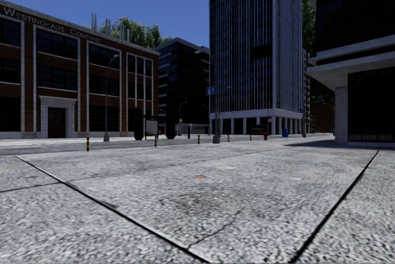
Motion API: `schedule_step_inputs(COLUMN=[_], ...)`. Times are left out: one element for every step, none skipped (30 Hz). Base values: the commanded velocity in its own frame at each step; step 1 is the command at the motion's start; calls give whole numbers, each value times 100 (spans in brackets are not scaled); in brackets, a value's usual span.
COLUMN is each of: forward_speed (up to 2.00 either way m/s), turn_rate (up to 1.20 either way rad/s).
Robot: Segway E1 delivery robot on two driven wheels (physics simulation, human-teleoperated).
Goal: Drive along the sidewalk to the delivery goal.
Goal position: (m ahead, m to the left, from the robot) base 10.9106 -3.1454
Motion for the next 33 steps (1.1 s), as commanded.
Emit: schedule_step_inputs(forward_speed=[200,200,200,200,200,200,200,200,200,200,200,200,200,200,200,200,200,200,200,200,200,200,200,200,200,200,200,200,200,200,200,200,200], turn_rate=[0,0,0,0,0,0,0,0,0,0,-9,-9,-13,-14,-19,-26,-29,-29,-30,-30,-30,-30,-30,-30,-30,-30,-30,-30,-30,-30,-30,-30,-30])
